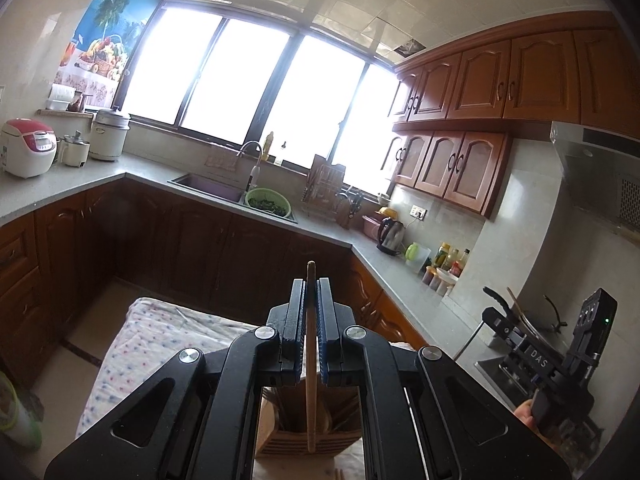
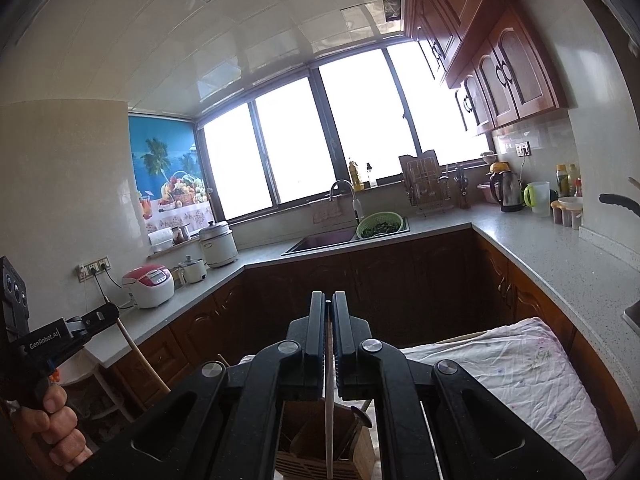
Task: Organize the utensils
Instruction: 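Lift both held chopsticks and carry them above the wooden holder, then lower the chopsticks into the holder and open both tools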
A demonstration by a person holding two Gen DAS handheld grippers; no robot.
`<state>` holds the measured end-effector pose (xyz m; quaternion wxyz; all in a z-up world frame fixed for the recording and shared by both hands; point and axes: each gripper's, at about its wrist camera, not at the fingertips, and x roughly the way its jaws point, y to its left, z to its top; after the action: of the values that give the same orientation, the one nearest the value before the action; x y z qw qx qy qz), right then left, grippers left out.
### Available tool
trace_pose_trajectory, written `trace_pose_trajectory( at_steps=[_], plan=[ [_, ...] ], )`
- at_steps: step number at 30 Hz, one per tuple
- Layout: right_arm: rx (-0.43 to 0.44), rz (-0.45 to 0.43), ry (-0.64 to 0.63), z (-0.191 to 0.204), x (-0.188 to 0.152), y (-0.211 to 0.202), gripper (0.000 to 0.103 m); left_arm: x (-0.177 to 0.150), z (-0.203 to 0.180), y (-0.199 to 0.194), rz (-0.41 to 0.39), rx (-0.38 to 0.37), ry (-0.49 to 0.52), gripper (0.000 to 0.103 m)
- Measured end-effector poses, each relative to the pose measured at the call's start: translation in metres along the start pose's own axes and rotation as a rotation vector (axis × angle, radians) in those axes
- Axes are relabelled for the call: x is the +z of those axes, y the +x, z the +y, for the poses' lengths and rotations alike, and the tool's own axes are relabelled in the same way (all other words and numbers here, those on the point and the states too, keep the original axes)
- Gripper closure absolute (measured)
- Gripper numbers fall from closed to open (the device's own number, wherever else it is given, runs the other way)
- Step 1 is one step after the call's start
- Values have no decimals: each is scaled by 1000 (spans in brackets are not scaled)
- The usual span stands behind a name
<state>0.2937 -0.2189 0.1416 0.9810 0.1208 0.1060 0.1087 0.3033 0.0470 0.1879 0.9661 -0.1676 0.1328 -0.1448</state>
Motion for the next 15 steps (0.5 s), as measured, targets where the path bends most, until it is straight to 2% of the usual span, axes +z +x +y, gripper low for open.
trace_pose_trajectory(
  at_steps=[8,15],
  plan=[
    [-6,-17,3,-7,2,24,100,-5,7,29,-4,35,0,99],
    [-10,0,11,-10,-17,42,100,-25,19,60,27,58,-33,99]
  ],
)
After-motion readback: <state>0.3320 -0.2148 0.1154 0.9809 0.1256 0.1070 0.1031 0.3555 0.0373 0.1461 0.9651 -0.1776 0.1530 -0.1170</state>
